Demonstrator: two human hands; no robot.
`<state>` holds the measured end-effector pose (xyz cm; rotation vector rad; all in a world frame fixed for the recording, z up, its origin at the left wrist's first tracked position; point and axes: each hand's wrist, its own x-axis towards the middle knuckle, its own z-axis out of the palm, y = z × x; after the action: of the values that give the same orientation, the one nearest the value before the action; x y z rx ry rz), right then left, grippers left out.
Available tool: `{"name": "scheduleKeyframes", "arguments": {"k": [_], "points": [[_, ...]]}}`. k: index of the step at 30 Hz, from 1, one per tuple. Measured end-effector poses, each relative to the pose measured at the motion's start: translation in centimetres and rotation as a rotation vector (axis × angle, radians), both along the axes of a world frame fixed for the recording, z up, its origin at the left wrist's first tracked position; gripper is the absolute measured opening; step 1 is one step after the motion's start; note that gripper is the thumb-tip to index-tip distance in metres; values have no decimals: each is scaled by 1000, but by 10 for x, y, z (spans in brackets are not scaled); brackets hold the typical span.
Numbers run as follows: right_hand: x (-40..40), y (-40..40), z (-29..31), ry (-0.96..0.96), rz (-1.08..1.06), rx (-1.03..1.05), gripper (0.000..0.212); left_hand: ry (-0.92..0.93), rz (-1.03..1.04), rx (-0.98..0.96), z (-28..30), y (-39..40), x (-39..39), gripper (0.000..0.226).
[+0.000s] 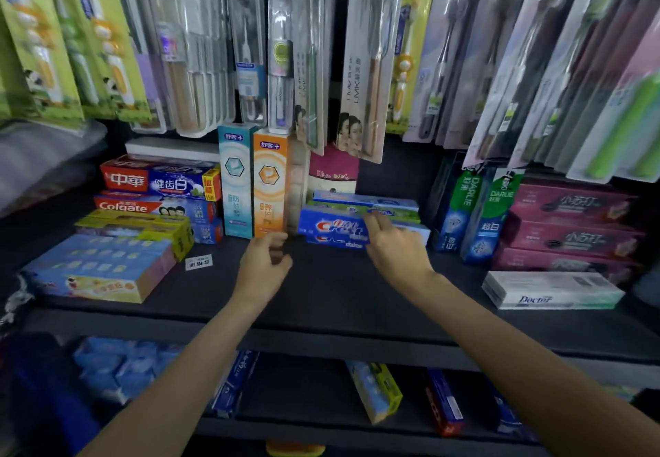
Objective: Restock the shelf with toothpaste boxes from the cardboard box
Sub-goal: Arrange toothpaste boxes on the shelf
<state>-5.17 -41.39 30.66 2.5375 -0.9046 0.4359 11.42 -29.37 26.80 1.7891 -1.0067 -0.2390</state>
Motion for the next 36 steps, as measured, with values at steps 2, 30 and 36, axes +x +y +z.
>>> {"name": "scheduleKeyframes", "arguments": {"k": [2,30,36], "points": [[5,-13,16,-109,23,-136,54,-58,23,5,4,-3,2,34],[20,-14,10,-321,337,37,23,-485,-233,177,4,-30,-43,63],[-19,56,-17,-346,589,157,30,-527,-99,-222,-27,38,-65,39]]}}
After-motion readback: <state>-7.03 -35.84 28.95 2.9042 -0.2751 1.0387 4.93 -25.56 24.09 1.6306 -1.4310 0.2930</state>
